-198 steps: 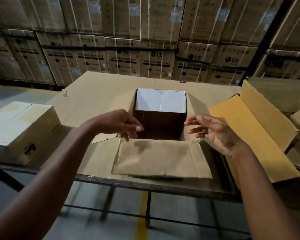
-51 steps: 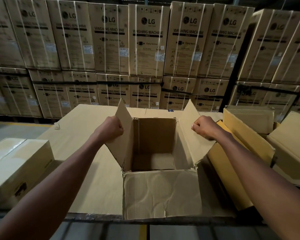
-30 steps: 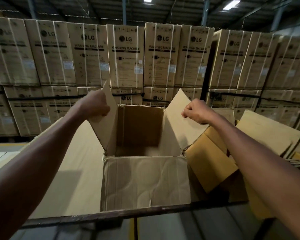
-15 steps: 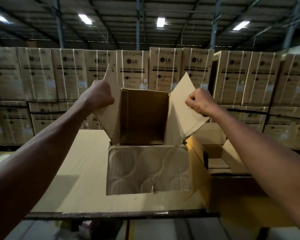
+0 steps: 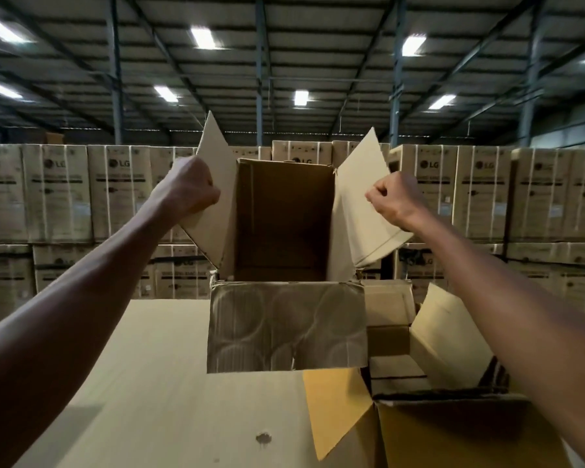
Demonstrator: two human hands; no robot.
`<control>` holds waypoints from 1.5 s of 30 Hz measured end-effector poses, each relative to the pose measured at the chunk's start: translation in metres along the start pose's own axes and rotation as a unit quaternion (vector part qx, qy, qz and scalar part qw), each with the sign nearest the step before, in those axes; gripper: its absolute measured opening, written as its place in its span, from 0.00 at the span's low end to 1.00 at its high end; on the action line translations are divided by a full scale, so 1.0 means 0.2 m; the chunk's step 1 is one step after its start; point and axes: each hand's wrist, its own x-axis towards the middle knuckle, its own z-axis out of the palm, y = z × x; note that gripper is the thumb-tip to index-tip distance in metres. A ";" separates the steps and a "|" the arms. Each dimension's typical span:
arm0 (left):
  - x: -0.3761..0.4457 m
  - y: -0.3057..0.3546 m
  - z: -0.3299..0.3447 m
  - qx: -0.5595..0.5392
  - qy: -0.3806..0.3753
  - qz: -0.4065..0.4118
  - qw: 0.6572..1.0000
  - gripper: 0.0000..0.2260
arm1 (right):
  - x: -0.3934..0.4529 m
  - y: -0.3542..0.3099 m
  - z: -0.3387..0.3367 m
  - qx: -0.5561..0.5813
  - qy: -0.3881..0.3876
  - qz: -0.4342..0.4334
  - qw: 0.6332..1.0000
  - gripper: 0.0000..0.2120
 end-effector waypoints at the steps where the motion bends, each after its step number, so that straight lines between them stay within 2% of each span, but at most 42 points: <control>1: 0.03 0.04 0.02 -0.001 0.005 0.005 1.000 0.07 | 0.03 0.04 -0.03 0.002 0.008 -0.001 1.000 0.18; 7: 0.17 0.34 0.16 -0.006 0.024 0.044 0.999 0.07 | 0.12 0.30 -0.27 -0.011 0.049 0.001 0.999 0.17; 15: 0.20 0.87 0.39 -0.009 0.060 0.055 0.997 0.08 | 0.14 0.73 -0.64 -0.016 0.085 -0.023 0.996 0.15; 20: 0.15 1.22 0.59 -0.023 0.063 0.059 0.996 0.07 | 0.14 1.07 -0.85 -0.037 0.078 -0.050 0.995 0.15; 25: 0.09 1.45 0.83 -0.028 0.036 0.047 0.998 0.07 | 0.16 1.38 -0.90 -0.042 0.055 -0.043 0.997 0.14; 30: 0.04 1.53 1.05 -0.028 -0.010 0.029 0.999 0.08 | 0.17 1.66 -0.87 -0.021 0.000 -0.009 1.000 0.13; 39: 0.07 1.40 1.42 -0.065 -0.108 -0.014 0.992 0.06 | 0.20 2.06 -0.53 -0.029 -0.132 0.074 0.988 0.09; 45: 0.14 1.24 1.62 -0.086 -0.164 -0.064 0.981 0.08 | 0.27 2.23 -0.34 -0.031 -0.160 0.102 0.981 0.09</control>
